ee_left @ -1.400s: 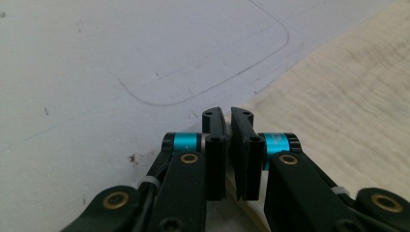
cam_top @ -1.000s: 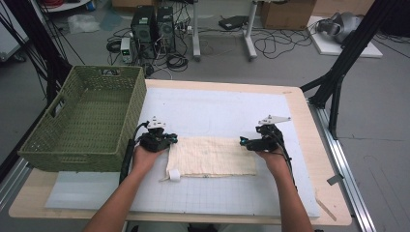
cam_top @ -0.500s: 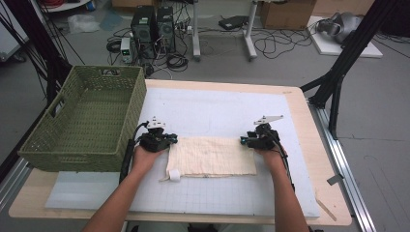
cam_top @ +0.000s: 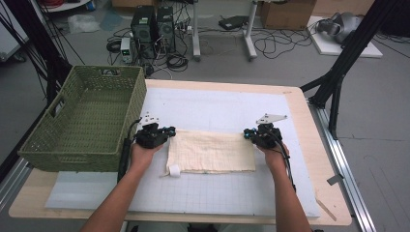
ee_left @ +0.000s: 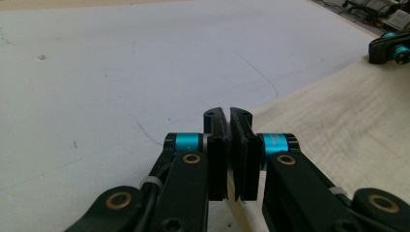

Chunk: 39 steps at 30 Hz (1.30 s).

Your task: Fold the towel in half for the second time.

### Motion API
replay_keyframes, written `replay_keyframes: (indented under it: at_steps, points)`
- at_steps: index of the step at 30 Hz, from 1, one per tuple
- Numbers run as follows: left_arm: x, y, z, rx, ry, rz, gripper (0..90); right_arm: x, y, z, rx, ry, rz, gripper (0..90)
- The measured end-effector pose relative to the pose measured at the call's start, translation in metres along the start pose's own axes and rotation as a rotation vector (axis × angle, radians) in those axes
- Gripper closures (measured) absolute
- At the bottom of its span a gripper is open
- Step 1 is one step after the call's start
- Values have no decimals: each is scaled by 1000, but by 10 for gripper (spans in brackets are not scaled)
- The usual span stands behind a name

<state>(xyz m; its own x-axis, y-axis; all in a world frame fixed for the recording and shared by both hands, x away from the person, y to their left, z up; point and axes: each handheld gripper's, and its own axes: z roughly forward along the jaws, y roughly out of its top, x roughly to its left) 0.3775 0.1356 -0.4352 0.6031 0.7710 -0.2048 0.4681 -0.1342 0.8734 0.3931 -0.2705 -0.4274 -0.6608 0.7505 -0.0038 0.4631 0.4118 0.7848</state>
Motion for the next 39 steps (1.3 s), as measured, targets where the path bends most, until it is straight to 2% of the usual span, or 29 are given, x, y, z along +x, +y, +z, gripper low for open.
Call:
replay_keyframes:
  at_steps: [9, 12, 16, 21, 29, 34, 39]
  points:
    - [-10, -4, -16, -16, -36, 16, 853, 15, -15, -20, -83, 24, -35, 859]
    - [-16, -5, -22, -6, -50, 32, 852, 19, -19, -28, -101, 34, -48, 858]
    - [-24, -7, -32, -20, -63, 63, 851, 26, -24, -37, -110, 47, -61, 858]
    - [-33, -18, -41, 1, -65, 83, 852, 36, -33, -49, -126, 49, -63, 858]
    - [-43, -35, -50, 24, -82, 92, 851, 50, -50, -59, -119, 60, -67, 858]
    - [-50, -44, -55, 64, -83, 129, 851, 58, -56, -65, -104, 72, -77, 857]
    - [-50, -51, -55, 89, -87, 124, 849, 64, -63, -64, -72, 82, -83, 856]
